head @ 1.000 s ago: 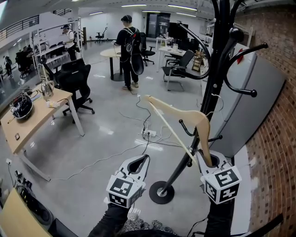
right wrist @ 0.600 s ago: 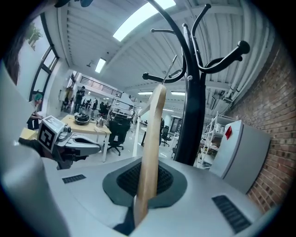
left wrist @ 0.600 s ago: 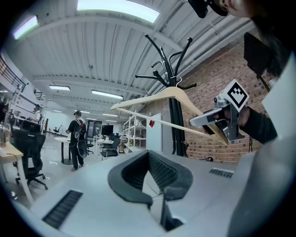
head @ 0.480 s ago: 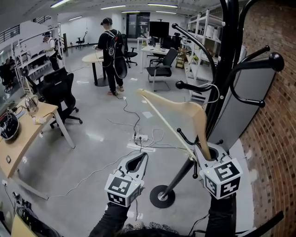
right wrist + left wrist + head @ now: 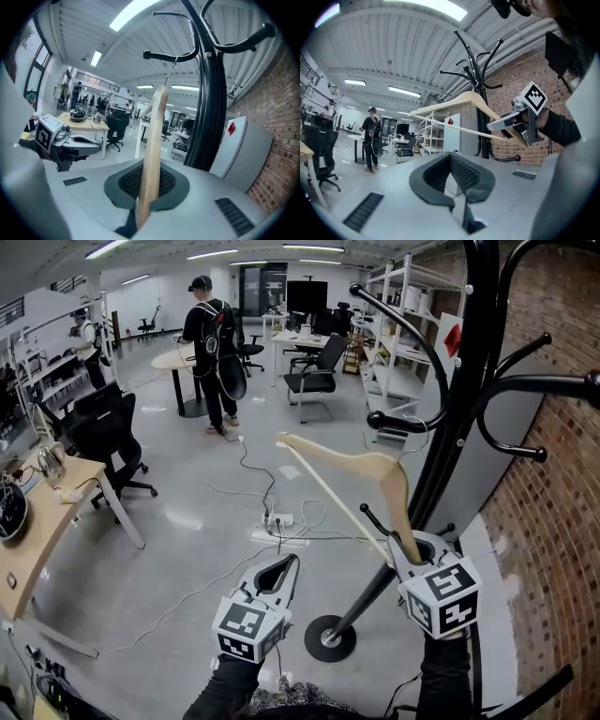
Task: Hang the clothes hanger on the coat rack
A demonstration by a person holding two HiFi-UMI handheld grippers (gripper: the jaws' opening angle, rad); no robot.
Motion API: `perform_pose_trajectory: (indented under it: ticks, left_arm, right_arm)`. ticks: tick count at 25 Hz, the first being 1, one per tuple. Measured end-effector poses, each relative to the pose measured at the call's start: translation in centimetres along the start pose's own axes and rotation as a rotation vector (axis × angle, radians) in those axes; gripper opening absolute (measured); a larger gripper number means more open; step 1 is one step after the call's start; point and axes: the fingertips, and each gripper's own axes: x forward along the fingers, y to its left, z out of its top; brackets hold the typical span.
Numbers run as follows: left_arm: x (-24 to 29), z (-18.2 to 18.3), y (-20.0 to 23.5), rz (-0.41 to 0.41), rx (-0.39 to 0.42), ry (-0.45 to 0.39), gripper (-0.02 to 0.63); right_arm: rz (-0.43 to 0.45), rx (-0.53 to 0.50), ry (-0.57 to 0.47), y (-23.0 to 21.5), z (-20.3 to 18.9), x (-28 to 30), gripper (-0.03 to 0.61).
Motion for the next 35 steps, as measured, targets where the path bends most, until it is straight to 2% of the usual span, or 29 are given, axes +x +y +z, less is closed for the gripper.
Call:
perform_pose_trajectory:
  ticks: [8,13,15,20,23,27,31,35]
  left_arm:
    - [0.5,-0.4,0.4,-0.028,0.005,0.014,0.006]
    - [0.7,-0.9,0.1,-0.058,-0.006,0.028,0.006]
    - [0.9,-1.1,0.0,-0.065,-0.018,0.035,0.006]
    - [1.1,-1.1,-0.4,-0.105,-0.004,0.034,0.006]
    - [1.4,-1.3,-1.1,-0.135,-0.004,0.036,0.006]
    - [1.6,-1.1,-2.1,-0.183,-0.007,0.036,0.006]
    - [1.8,-1.5,-3.4,-0.24,-0.008,0.044,0.006]
    - [1.6,-1.8,-4.6,-0.274,-0.004,0.045,0.006]
  right_arm:
    - [-0.036,-0.002,-0.01,-0.1,-0.3,0.4,0.008]
    - [-0.05,-0.053,-0.042,0.2,0.0,0.1,0.009]
    - [-0.05,-0.073,-0.056,0.5,0.2,-0.2,0.026]
    - [-0.056,-0.034,-0.16,0.9,1.8,-2.3,0.109]
    - [-0.097,-0.016,-0.224,0.3,2.4,-4.2,0.13]
    - [-0.205,0.042,-0.366,-1.2,3.7,-7.8,0.13]
    - [-0.292,0.062,-0.329,-2.0,1.9,-10.2,0.13]
    - [-0.34,0.062,-0.319,-1.7,0.4,-12.5,0.129]
